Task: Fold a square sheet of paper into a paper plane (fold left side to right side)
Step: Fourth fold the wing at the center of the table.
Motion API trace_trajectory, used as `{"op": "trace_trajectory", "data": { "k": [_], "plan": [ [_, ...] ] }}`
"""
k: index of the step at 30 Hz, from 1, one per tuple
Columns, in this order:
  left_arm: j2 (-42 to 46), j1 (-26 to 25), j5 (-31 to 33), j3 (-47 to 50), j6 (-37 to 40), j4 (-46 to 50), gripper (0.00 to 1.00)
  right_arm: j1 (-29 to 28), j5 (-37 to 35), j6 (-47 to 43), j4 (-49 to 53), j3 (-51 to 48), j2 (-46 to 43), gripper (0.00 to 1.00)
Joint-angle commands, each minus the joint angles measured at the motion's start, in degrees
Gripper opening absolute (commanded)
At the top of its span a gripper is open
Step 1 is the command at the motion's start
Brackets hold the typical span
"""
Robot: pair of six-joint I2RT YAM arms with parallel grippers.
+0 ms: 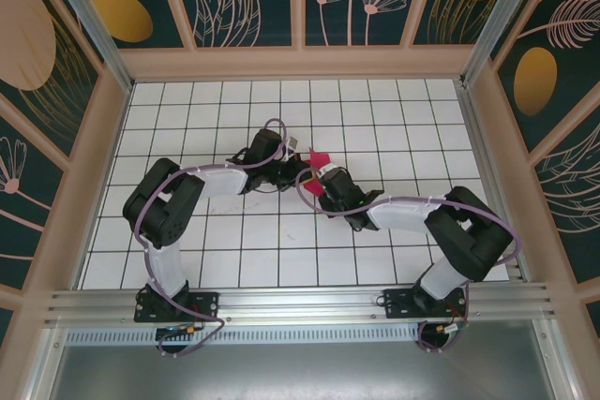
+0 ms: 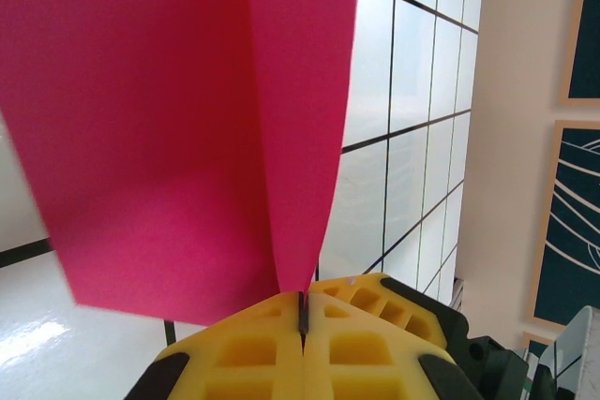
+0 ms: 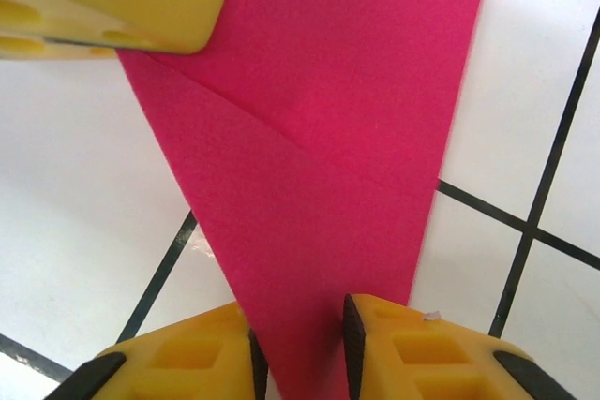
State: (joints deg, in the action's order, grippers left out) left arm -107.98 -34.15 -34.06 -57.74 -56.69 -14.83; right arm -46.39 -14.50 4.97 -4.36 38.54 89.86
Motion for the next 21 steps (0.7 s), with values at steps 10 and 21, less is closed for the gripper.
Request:
{"op": "trace_trajectory", "data": {
  "k": [10, 21],
  "plan": [
    [3.25, -0.21, 0.58, -2.82, 3.35, 5.34, 0.37, 1.19, 6.73, 2.43, -2.57, -1.08, 0.11, 0.18],
    [8.63, 0.92, 4.53, -1.54, 6.1, 9.87, 0.6, 5.21, 16.89, 5.58, -6.04, -3.78, -0.83, 0.15]
  ]
}}
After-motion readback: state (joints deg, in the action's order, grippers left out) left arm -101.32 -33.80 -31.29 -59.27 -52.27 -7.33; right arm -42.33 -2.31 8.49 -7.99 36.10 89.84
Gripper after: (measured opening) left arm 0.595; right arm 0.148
